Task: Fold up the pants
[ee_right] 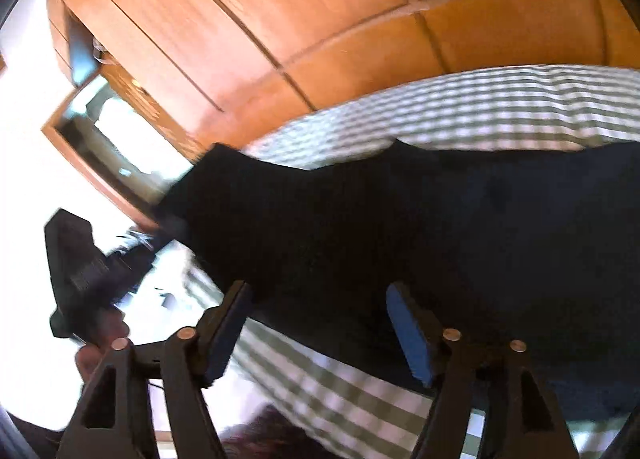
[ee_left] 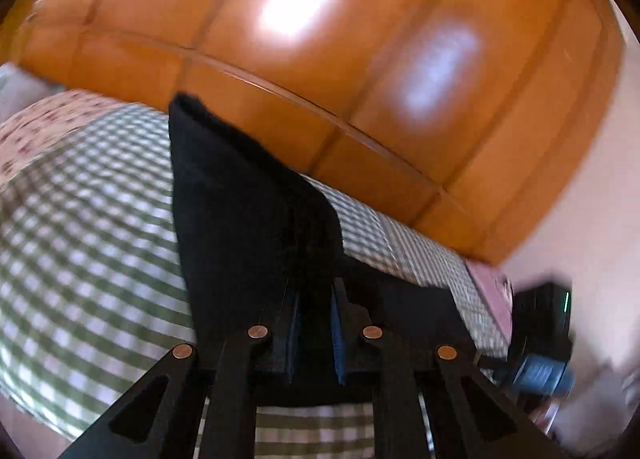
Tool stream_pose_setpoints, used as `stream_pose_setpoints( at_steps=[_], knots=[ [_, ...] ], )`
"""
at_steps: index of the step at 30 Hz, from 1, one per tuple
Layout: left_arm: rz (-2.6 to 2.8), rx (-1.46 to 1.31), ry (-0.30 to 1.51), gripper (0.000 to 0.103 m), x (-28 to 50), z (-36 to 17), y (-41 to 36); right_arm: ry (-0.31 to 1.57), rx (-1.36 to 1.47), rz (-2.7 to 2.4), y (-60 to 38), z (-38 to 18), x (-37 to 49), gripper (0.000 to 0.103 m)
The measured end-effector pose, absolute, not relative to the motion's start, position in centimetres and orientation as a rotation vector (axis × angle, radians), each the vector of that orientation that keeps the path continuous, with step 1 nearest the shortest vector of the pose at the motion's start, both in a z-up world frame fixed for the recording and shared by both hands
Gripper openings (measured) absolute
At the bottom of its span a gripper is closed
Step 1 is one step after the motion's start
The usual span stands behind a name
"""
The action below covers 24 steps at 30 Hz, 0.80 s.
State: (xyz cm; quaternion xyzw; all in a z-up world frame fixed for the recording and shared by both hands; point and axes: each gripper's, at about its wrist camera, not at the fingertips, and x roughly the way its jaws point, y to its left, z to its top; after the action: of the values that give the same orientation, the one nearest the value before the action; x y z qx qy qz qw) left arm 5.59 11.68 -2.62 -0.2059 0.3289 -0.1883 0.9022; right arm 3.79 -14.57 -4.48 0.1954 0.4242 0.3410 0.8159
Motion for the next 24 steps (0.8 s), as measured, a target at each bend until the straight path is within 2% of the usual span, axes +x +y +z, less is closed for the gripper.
stream_pose_setpoints(
  at_steps=[5,10,11,13,14,15,16,17,21,24],
  knots=[
    [-0.461,-0.354,0.709,0.013,5.5,-3.3,8.8,0.937,0.558,0.926,-11.8,-3.1,7.3,0.082],
    [-0.497,-0.286,0.710,0.013,4.9,-3.5,7.6,1.014,0.481,0.941,-7.3,-3.4,11.1,0.081],
    [-0.499,-0.271,0.707,0.013,4.7,-3.5,7.5,1.040,0.452,0.921,-6.4,-3.7,11.9,0.076],
    [-0.494,-0.247,0.694,0.015,4.6,-3.4,7.7,1.057,0.422,0.946,-5.5,-4.1,12.8,0.024],
    [-0.513,-0.281,0.691,0.017,4.6,-3.1,8.5,1.073,0.401,0.947,-5.1,-4.2,13.2,0.022],
    [-0.555,-0.346,0.689,0.021,4.4,-2.9,9.6,1.066,0.379,0.928,-4.9,-3.9,13.2,0.015],
    [-0.607,-0.425,0.679,0.029,4.3,-2.6,10.8,1.054,0.375,0.926,-5.1,-3.6,13.3,0.015],
    [-0.629,-0.484,0.658,0.031,3.9,-2.4,11.9,1.045,0.383,0.928,-5.4,-3.2,13.4,0.015],
    [-0.510,-0.698,0.609,0.031,3.9,-3.2,18.0,0.973,0.421,0.949,-7.4,-0.4,13.1,0.015],
    [-0.354,-0.711,0.642,0.031,4.8,-4.8,20.2,0.933,0.427,0.949,-8.7,1.4,12.7,0.015]
  ],
)
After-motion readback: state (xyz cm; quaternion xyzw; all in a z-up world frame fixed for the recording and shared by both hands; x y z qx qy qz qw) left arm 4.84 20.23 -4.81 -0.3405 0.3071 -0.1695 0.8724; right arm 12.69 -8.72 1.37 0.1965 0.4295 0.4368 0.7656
